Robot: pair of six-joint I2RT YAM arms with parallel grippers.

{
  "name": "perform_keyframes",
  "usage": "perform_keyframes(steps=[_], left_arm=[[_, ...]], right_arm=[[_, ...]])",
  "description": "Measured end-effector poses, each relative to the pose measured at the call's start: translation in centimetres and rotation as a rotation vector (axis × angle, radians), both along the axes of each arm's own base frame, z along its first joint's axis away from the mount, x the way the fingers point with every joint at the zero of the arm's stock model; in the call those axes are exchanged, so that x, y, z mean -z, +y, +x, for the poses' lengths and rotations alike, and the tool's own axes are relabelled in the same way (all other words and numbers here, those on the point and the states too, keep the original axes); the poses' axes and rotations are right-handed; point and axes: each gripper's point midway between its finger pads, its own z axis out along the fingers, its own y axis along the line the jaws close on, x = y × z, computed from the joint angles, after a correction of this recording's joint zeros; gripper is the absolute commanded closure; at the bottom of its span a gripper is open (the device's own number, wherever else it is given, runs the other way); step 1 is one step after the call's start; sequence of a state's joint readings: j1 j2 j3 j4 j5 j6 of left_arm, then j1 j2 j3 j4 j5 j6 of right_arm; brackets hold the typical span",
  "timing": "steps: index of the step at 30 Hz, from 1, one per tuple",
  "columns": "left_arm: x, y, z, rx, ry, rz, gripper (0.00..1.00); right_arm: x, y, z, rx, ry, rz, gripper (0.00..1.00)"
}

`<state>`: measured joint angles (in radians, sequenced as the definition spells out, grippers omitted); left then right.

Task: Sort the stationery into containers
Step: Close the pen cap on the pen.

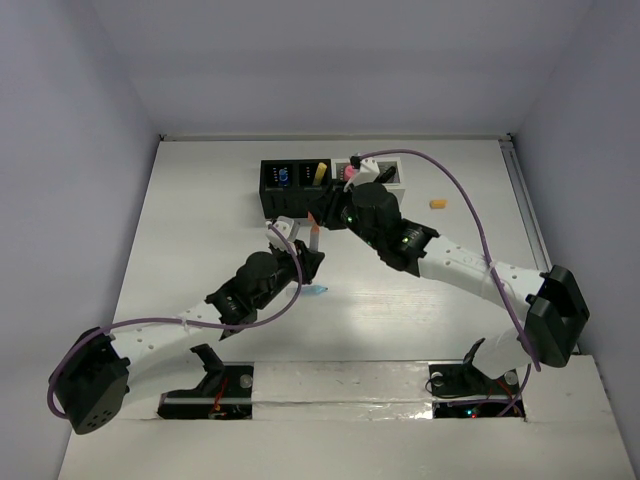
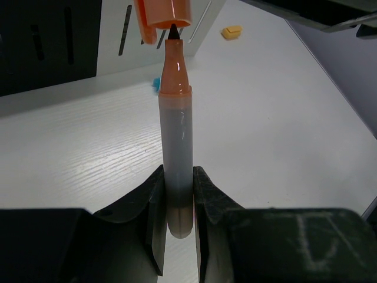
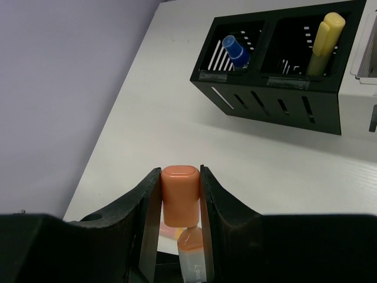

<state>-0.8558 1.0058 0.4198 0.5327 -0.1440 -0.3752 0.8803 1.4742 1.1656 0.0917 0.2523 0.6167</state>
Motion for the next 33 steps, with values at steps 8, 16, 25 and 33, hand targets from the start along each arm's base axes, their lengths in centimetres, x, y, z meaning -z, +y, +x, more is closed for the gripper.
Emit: perform_keyframes(steps=[8,16,25,33], left_arm=[[0.0,0.2,0.2,-0.014,-0.001,0.003,1.0],[-0.5,0.5,0.2,-0.024,-0.01,-0.006,1.0],[-0.6,0.6,0.3,-0.035,-0.013,-0.006,1.0],[-0.5,1.1,0.3,-0.05,-0.008,0.004,1.0]], right_arm=[[0.1,0.1,-0.2,0.003,-0.006,-0.011,0.92],[0.0,0.3,-0.4,0.008,-0.013,-0.011,0.91],[1.0,0.6,-0.9,0.014,-0.021,-0.013,0.91],[1.0,1.0,-1.3,0.041,-0.061,-0.007,0.91]])
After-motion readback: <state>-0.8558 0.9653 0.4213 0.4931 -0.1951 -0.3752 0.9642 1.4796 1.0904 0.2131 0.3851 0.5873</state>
